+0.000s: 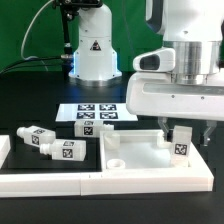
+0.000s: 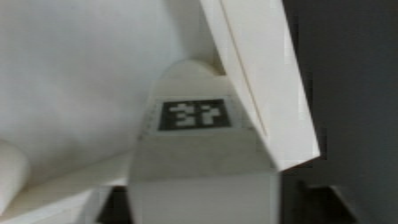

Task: Assemble one leg

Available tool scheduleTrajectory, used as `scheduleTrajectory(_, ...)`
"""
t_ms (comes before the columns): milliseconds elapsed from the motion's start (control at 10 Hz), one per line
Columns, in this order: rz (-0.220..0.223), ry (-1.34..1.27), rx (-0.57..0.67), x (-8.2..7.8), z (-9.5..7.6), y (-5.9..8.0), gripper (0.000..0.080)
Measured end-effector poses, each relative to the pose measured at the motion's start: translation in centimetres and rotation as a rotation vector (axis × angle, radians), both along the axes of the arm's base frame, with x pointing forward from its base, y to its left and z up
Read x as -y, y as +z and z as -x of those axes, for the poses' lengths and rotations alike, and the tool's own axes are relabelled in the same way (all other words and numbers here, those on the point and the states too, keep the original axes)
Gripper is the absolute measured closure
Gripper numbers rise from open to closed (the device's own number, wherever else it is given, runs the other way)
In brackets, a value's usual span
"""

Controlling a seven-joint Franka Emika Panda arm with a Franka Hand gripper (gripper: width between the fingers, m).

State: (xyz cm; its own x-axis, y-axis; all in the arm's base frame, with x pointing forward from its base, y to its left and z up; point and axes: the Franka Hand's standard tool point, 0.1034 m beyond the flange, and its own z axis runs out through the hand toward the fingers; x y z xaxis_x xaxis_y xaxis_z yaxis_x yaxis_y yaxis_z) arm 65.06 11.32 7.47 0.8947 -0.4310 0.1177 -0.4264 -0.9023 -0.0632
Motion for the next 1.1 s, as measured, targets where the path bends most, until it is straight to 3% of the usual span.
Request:
scheduleTrajectory(100,-0.006,-0.089,-0.006,0.46,0.12,-0.13,0.0509)
scheduleTrajectory(400,-0.031,-0.361,-0.025,0.71,0.34,-0.18,0.0509)
scheduleTrajectory(600,-0.065,-0.674,-0.059,0.77,0.66,-0.15,0.0509)
scheduleTrajectory(900,-0.168,-1.151,-0.09,1.09,0.88,-0.28,0.0509)
scheduleTrajectory(1100,-0.224,-1.293,-0.114,1.21,1.03,-0.29,0.0509)
